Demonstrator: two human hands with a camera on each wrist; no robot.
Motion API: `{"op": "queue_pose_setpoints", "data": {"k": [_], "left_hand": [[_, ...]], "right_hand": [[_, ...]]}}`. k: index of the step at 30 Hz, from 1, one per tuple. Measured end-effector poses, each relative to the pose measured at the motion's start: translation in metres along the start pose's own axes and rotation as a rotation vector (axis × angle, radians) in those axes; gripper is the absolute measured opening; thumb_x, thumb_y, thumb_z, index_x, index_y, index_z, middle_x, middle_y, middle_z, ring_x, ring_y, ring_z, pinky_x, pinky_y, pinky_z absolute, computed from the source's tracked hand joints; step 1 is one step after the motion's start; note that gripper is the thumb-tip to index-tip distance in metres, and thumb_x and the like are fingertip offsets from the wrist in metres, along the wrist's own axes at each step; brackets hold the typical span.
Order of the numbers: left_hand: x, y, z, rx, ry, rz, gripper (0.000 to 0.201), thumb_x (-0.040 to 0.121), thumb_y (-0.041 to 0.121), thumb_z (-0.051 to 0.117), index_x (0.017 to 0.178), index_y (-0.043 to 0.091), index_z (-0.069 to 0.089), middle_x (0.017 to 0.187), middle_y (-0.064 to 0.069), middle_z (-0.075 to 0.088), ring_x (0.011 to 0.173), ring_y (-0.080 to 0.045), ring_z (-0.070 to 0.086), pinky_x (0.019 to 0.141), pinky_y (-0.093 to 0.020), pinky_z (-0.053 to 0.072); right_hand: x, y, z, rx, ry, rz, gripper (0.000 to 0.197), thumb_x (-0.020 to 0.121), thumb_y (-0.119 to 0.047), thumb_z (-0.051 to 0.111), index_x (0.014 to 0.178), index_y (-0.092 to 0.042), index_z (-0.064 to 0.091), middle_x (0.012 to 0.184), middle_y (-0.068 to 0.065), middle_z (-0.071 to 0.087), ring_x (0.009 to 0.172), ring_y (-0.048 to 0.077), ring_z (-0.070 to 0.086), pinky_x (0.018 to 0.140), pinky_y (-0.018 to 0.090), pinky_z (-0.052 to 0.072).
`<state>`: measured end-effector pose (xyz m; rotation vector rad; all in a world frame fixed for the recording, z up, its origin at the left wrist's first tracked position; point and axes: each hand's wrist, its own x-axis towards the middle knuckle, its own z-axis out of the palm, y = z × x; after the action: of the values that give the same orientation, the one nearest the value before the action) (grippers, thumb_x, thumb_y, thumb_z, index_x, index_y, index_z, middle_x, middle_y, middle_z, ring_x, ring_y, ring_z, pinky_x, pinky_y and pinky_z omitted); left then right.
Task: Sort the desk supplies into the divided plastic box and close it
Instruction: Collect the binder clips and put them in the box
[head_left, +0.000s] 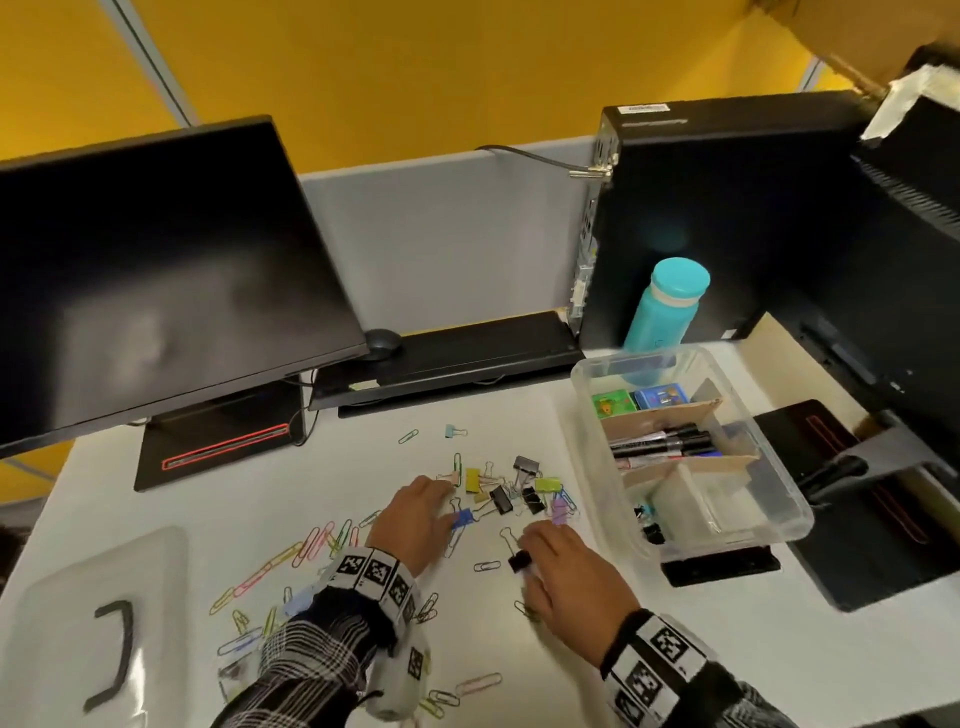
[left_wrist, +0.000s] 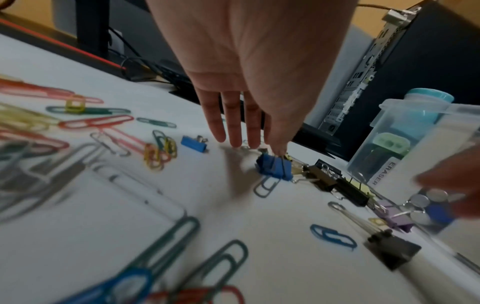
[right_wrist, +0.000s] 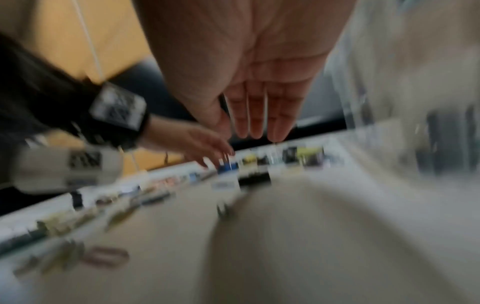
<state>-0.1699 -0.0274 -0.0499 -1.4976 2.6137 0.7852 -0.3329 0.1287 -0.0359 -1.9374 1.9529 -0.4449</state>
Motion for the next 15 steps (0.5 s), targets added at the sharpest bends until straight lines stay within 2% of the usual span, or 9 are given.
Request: {"op": "queue_pose_setpoints", "data": {"k": [3, 5, 7, 9, 11, 12, 14, 15], "left_hand": [[0.004, 0.0, 0.007, -0.023, 0.016, -0.008, 0.032, 0.092, 0.04, 0.053, 0.119, 0.024, 0.058, 0.117, 0.004, 0.054, 0.11, -0.017, 0.051, 0.088, -0.032, 0.047], [0.006, 0.001, 0.009, -0.068, 0.029, -0.023, 0.019, 0.091, 0.034, 0.055, 0.101, 0.021, 0.063, 0.107, 0.003, 0.055, 0.104, -0.017, 0.054, 0.081, -0.027, 0.044], [0.006, 0.001, 0.006, -0.173, 0.064, -0.048, 0.012, 0.088, 0.027, 0.058, 0.081, 0.018, 0.058, 0.094, 0.002, 0.051, 0.093, -0.019, 0.057, 0.073, -0.024, 0.04], [0.003, -0.004, 0.004, -0.3, 0.109, -0.058, 0.018, 0.086, 0.024, 0.063, 0.075, 0.015, 0.053, 0.089, 0.003, 0.049, 0.083, -0.017, 0.056, 0.071, -0.025, 0.042], [-0.003, -0.015, 0.001, -0.418, 0.143, -0.042, 0.017, 0.084, 0.022, 0.067, 0.079, 0.011, 0.055, 0.093, 0.003, 0.051, 0.082, -0.009, 0.054, 0.076, -0.023, 0.045], [-0.007, -0.021, 0.0, -0.457, 0.153, -0.047, 0.016, 0.084, 0.021, 0.068, 0.083, 0.01, 0.057, 0.095, 0.002, 0.054, 0.085, -0.004, 0.055, 0.078, -0.019, 0.046], [-0.015, -0.031, -0.005, -0.553, 0.164, -0.104, 0.016, 0.084, 0.02, 0.069, 0.085, 0.007, 0.06, 0.098, 0.005, 0.06, 0.09, 0.003, 0.057, 0.078, -0.011, 0.044], [-0.018, -0.034, -0.009, -0.628, 0.161, -0.138, 0.015, 0.084, 0.017, 0.069, 0.082, 0.005, 0.06, 0.099, 0.007, 0.063, 0.09, 0.0, 0.061, 0.077, -0.013, 0.045]], "right_hand": [[0.018, 0.006, 0.022, -0.041, -0.117, 0.147, 0.034, 0.093, -0.029, 0.043, 0.125, -0.018, 0.048, 0.126, 0.004, 0.044, 0.115, 0.023, 0.045, 0.085, 0.031, 0.047], [0.024, 0.004, 0.031, -0.079, -0.11, 0.158, 0.03, 0.091, -0.025, 0.049, 0.119, -0.017, 0.053, 0.121, 0.006, 0.047, 0.112, 0.028, 0.047, 0.084, 0.034, 0.049], [0.025, 0.0, 0.034, -0.068, -0.11, 0.198, 0.028, 0.087, -0.019, 0.051, 0.115, -0.015, 0.053, 0.118, 0.006, 0.045, 0.109, 0.026, 0.047, 0.082, 0.031, 0.049], [0.023, -0.003, 0.035, -0.012, -0.136, 0.251, 0.026, 0.085, -0.014, 0.048, 0.11, -0.015, 0.049, 0.115, 0.003, 0.041, 0.097, 0.017, 0.045, 0.079, 0.025, 0.046], [0.018, -0.006, 0.03, 0.151, -0.119, 0.327, 0.018, 0.079, -0.012, 0.052, 0.096, -0.018, 0.048, 0.103, -0.001, 0.043, 0.076, 0.01, 0.043, 0.068, 0.02, 0.044], [0.015, -0.006, 0.027, 0.275, -0.092, 0.378, 0.018, 0.077, -0.012, 0.056, 0.09, -0.02, 0.046, 0.097, -0.002, 0.044, 0.07, 0.008, 0.043, 0.063, 0.019, 0.043], [0.008, -0.004, 0.021, 0.599, -0.042, 0.518, 0.025, 0.077, -0.007, 0.062, 0.09, -0.02, 0.046, 0.091, -0.001, 0.05, 0.067, 0.008, 0.048, 0.061, 0.015, 0.043], [0.005, -0.003, 0.018, 0.805, -0.011, 0.587, 0.027, 0.079, -0.001, 0.062, 0.094, -0.018, 0.048, 0.088, 0.001, 0.051, 0.067, 0.011, 0.051, 0.063, 0.016, 0.046]]}}
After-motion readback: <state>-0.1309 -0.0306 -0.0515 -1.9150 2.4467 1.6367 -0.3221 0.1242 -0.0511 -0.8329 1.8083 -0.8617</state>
